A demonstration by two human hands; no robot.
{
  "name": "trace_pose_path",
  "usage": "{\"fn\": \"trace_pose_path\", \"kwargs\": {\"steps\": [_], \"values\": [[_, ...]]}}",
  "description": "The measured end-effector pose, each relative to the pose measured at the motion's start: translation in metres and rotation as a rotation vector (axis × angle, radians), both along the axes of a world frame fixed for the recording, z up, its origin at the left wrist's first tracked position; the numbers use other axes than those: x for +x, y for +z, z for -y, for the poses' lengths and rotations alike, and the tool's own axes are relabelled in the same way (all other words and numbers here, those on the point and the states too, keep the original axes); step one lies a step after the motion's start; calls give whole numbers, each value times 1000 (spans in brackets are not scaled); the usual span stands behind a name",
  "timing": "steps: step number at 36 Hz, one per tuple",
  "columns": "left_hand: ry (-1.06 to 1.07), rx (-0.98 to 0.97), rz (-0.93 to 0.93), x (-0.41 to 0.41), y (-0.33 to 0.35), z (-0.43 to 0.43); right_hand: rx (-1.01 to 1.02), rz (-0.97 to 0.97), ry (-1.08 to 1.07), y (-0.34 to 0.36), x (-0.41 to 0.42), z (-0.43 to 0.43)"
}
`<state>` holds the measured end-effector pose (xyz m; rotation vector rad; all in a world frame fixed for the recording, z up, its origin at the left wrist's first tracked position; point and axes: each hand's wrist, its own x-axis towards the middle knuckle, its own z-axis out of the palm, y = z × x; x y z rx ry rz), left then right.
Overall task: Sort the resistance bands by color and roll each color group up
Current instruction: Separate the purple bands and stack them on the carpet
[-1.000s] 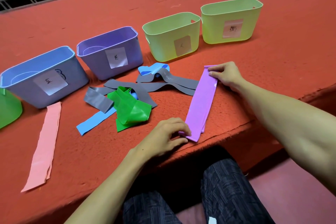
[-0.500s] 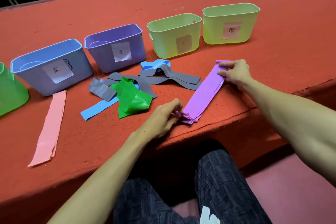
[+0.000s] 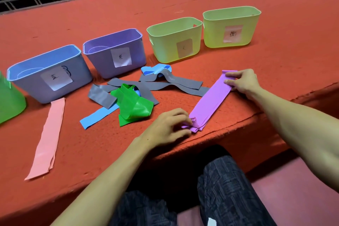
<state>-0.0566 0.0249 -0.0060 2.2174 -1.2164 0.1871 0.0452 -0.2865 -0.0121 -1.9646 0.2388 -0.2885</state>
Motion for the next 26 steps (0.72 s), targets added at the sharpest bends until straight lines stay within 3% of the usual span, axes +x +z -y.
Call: {"fn": "trace_pose_path", "kwargs": {"steps": [14, 21, 23, 26], "values": [[43, 2, 37, 7, -3, 5, 1, -23, -7, 2, 2, 1], [107, 80, 163, 0, 4, 9, -9, -53, 10, 5, 1, -1], [185, 81, 161, -5, 6, 15, -13, -57, 3, 7, 0, -2], [218, 36, -2, -11, 1, 19, -14, -54, 6, 9, -1, -2]]}}
